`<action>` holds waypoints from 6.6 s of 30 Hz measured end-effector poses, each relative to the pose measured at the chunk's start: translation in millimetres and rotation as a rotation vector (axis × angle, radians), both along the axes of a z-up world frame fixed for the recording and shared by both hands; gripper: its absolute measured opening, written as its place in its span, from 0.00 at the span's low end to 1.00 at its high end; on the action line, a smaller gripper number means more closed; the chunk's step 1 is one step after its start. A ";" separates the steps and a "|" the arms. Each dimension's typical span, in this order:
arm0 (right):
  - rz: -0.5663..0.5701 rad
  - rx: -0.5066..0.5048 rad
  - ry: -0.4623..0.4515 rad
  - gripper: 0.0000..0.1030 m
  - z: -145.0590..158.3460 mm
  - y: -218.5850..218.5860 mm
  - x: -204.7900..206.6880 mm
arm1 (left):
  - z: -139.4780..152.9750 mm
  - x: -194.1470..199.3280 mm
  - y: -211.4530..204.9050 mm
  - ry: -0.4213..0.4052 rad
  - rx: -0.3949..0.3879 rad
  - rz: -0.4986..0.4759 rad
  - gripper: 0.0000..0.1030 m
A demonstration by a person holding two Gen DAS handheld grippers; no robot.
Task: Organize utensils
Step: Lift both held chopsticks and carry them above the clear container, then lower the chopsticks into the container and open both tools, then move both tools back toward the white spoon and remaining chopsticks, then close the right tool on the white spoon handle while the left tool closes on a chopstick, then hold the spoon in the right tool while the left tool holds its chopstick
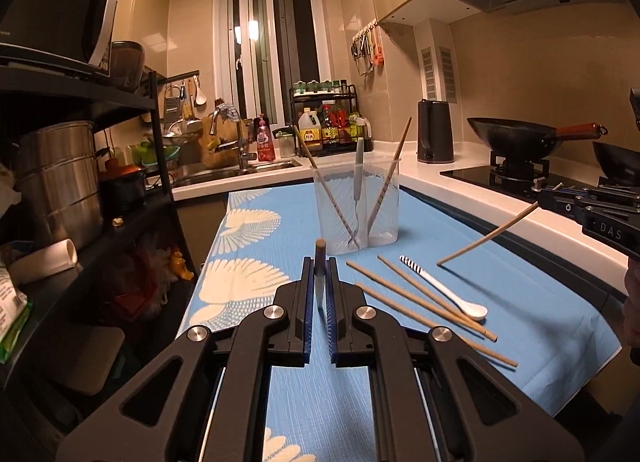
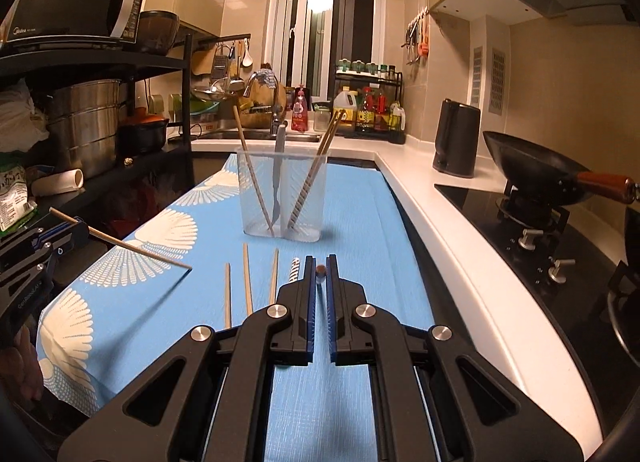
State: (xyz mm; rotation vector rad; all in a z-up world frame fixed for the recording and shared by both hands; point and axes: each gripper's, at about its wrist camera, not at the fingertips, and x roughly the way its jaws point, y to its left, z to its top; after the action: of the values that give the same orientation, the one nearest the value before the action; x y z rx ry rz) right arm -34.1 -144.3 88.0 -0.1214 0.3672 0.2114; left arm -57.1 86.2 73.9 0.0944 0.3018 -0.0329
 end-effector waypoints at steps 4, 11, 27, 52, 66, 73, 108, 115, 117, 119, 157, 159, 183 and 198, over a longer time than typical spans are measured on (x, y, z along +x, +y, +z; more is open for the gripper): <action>0.003 0.025 -0.013 0.05 18.6 -3.6 3.0 | 20.2 9.0 8.7 0.034 -0.040 -0.013 0.06; 0.010 0.052 -0.023 0.05 50.3 -6.6 13.0 | 49.9 25.3 24.4 0.104 -0.090 -0.035 0.06; 0.119 0.183 0.060 0.05 152.5 -3.0 90.6 | 133.2 108.9 46.4 0.209 -0.187 -0.130 0.06; 0.132 0.118 0.140 0.06 144.2 55.7 267.8 | 121.3 303.0 1.7 0.359 -0.196 -0.159 0.06; 0.074 0.085 0.146 0.24 137.4 53.3 263.6 | 131.4 296.2 12.2 0.309 -0.177 -0.116 0.37; 0.067 0.115 0.005 0.24 179.8 37.2 205.7 | 163.0 243.3 21.5 0.215 -0.184 -0.090 0.37; -0.071 0.473 0.523 0.22 -113.0 -7.6 89.5 | -83.2 3.9 -7.6 0.298 -0.266 -0.078 0.15; -0.071 0.468 0.556 0.22 -119.3 -4.5 86.8 | -84.7 2.0 -26.2 0.315 -0.267 -0.117 0.15; -0.066 0.471 0.561 0.21 -119.5 -4.8 86.7 | -84.3 1.6 -31.8 0.320 -0.271 -0.128 0.15; -0.056 0.481 0.570 0.18 -120.9 -3.9 85.5 | -83.2 2.5 -37.5 0.330 -0.280 -0.132 0.16; -0.117 0.317 0.410 0.09 -118.5 -36.1 43.9 | -100.7 17.1 -34.8 0.457 -0.158 0.056 0.06; -0.098 0.320 0.409 0.09 -118.8 -29.8 40.4 | -101.7 11.8 -26.9 0.426 -0.141 0.031 0.06; -0.125 0.310 0.324 0.18 -127.8 -30.6 19.7 | -119.2 -5.8 15.2 0.262 -0.147 0.016 0.08; -0.137 0.255 0.257 0.11 -130.2 -20.0 11.7 | -127.8 -20.3 12.8 0.166 -0.136 0.059 0.09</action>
State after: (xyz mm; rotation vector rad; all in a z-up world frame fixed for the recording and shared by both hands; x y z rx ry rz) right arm -22.3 -164.3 -42.3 0.1836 0.5985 0.1364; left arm -77.4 99.0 -53.9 -0.0522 0.4673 -0.0029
